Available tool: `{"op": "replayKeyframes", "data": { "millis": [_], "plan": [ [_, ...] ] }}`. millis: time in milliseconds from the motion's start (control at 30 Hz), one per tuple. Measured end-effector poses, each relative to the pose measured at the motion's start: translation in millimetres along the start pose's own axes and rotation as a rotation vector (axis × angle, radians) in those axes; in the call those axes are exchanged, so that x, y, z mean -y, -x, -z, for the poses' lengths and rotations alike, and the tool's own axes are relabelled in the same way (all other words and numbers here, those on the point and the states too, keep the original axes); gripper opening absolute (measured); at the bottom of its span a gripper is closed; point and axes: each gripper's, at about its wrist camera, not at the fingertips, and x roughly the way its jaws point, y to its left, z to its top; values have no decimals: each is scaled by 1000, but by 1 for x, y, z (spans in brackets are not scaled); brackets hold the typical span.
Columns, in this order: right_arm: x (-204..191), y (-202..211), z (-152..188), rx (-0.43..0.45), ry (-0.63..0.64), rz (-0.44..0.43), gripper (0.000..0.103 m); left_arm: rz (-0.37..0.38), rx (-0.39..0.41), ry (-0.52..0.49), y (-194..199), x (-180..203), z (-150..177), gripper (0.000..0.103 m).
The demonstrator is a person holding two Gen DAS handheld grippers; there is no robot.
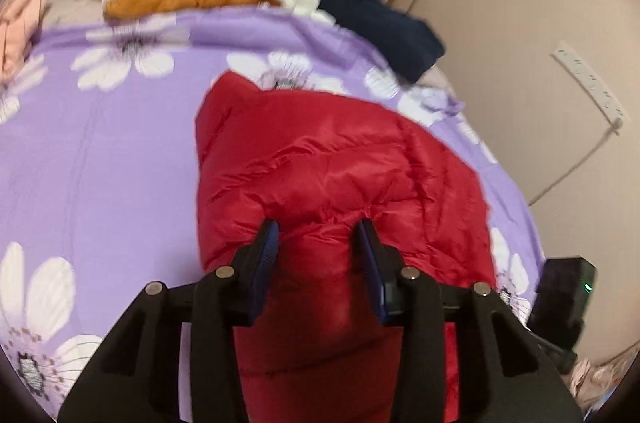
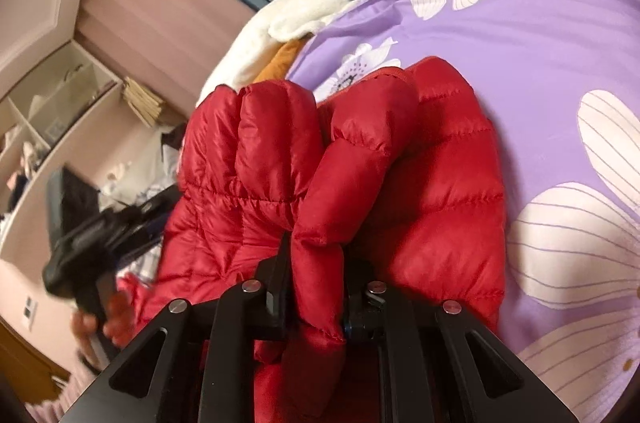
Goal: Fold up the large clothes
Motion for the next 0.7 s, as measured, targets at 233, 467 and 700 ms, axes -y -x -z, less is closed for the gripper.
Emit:
{"op": "replayKeyframes", "data": {
  "millis": [233,467,700],
  "plan": [
    [-5,20,-3,30,19,76,26,-88,0,-61,-14,11,7,42],
    [-60,64,1,139,238,135,32,-135,19,-103,-14,18,11,41],
    [-98,39,36,-4,466,101,30,-172,24,-157,-13,25,13,41]
  ]
}}
